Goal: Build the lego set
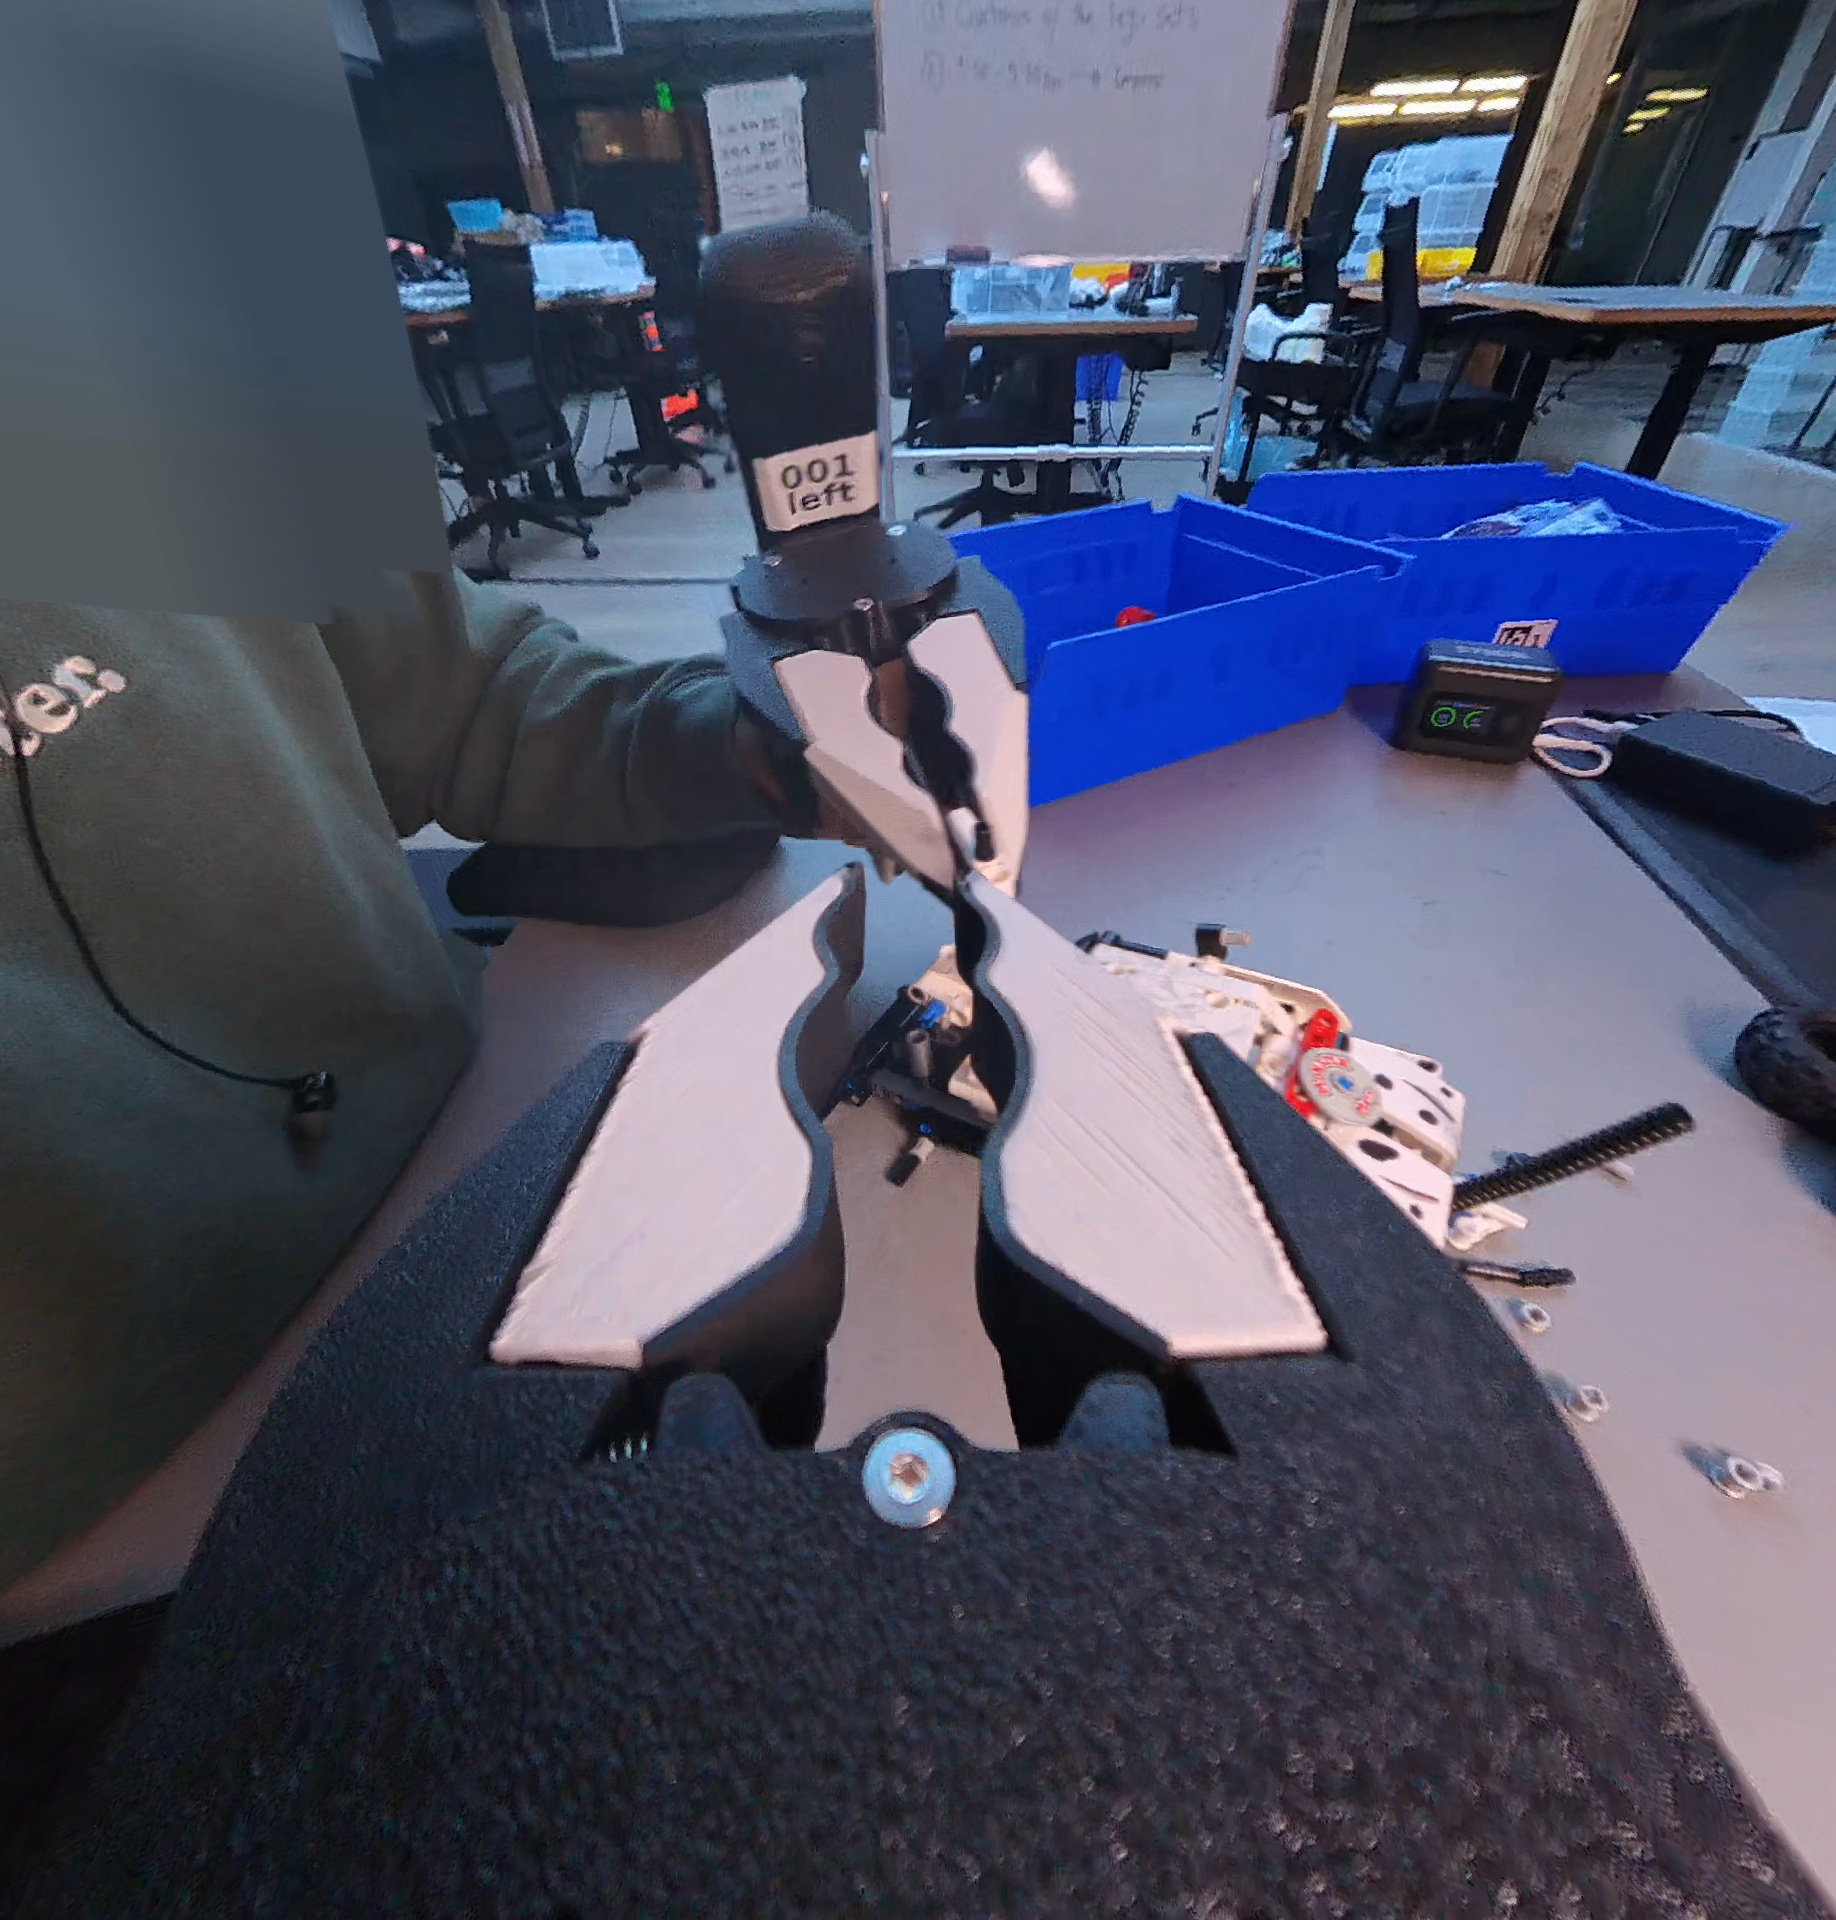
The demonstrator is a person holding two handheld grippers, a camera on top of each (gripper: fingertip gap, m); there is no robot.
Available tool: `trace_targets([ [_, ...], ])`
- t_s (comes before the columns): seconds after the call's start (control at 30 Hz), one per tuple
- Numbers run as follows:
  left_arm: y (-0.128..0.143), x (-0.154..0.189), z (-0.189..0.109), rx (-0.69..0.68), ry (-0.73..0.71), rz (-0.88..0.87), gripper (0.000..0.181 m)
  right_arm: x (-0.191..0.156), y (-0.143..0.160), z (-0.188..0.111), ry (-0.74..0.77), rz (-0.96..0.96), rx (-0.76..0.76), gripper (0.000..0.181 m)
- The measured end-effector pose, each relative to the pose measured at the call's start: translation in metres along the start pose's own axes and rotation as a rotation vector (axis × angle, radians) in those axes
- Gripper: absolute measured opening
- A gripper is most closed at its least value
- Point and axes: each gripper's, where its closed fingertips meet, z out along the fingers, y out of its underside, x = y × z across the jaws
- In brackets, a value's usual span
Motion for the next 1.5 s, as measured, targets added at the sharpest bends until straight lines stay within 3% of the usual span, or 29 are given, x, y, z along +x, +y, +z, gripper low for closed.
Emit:
trace_targets([
  [0.2,0.001,-0.009,-0.002,0.044,-0.017,-0.046,0.004,-0.022,0.034,0.016,-0.046,-0.123,-0.236,0.019],
  [0.5,-0.004,0.015,0.003,0.091,0.093,-0.036,0.005,0.004,-0.004,0.004,0.115,-0.143,-0.066,0.013],
  [0.73,0.006,0.032,0.013,0.02,0.126,0.042,0.005,-0.007,0.027,0.022,0.084,-0.204,-0.241,0.012],
  [0.93,0.012,0.037,0.015,-0.02,0.153,0.049,0.005,-0.011,0.033,0.025,0.046,-0.168,-0.24,0.004],
  [1.13,0.008,0.049,0.011,-0.029,0.261,-0.053,0.004,-0.021,0.021,0.025,-0.058,-0.11,-0.115,0.001],
  [1.3,0.004,0.051,0.008,-0.047,0.266,-0.054,0.004,-0.025,0.009,0.026,-0.14,0.018,0.047,0.0],
  [1.33,0.013,0.049,0.01,-0.104,0.249,-0.032,0.002,-0.027,0.004,0.025,-0.158,0.04,0.093,0.002],
  [1.37,0.038,0.045,0.015,-0.221,0.213,-0.001,0.004,-0.036,-0.032,0.01,-0.265,0.123,0.311,0.0],
  [1.4,0.035,0.052,0.015,-0.175,0.253,-0.046,0.004,-0.032,-0.053,-0.003,-0.284,0.163,0.393,0.0],
  [1.43,0.027,0.056,0.015,-0.15,0.275,-0.061,0.004,-0.022,-0.053,-0.004,-0.18,0.074,0.338,0.001],
  [1.5,0.013,0.054,0.015,-0.106,0.272,-0.063,0.004,-0.01,-0.066,-0.019,-0.122,0.087,0.392,0.001],
])
